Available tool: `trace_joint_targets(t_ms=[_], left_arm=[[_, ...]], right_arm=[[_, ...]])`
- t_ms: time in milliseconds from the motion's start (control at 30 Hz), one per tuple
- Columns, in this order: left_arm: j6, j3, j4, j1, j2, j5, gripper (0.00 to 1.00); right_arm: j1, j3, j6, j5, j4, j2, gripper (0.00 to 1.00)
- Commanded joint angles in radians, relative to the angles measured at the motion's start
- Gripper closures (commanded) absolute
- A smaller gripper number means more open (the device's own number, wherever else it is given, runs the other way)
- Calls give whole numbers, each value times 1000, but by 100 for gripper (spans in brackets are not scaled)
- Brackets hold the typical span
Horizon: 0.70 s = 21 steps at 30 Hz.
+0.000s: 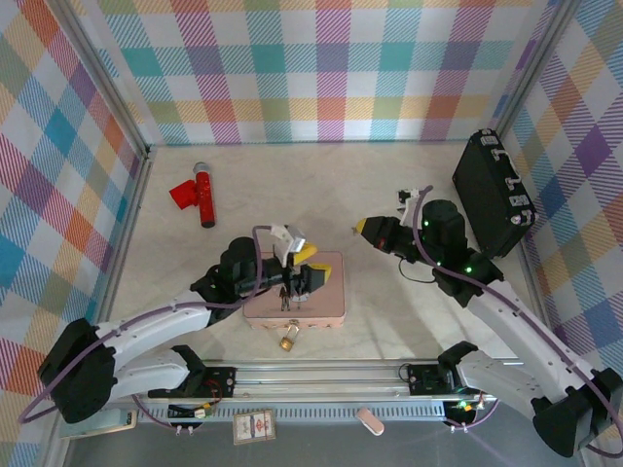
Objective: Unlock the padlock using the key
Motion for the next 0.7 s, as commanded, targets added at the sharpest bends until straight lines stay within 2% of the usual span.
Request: trace_joint_targets(t_ms=[0,133,167,433,567,667], left_arm=[[92,41,166,-21,29,51,28],[118,62,217,-21,75,50,33],[125,74,221,-22,91,73,39],[112,128,280,-21,179,136,55],[107,145,283,-22,198,152,56],[107,138,305,-22,198,135,50]], right_arm=[[17,-21,5,-82,82,-24,100],[29,-31,-10,-111,109,-48,100],[31,-33,-9,-120,118,-53,100],[47,-36,-39,-141,102,-72,100],[49,-48,-45,-137,100,-89,100],[51,-50,-47,-148,97,-89,100]])
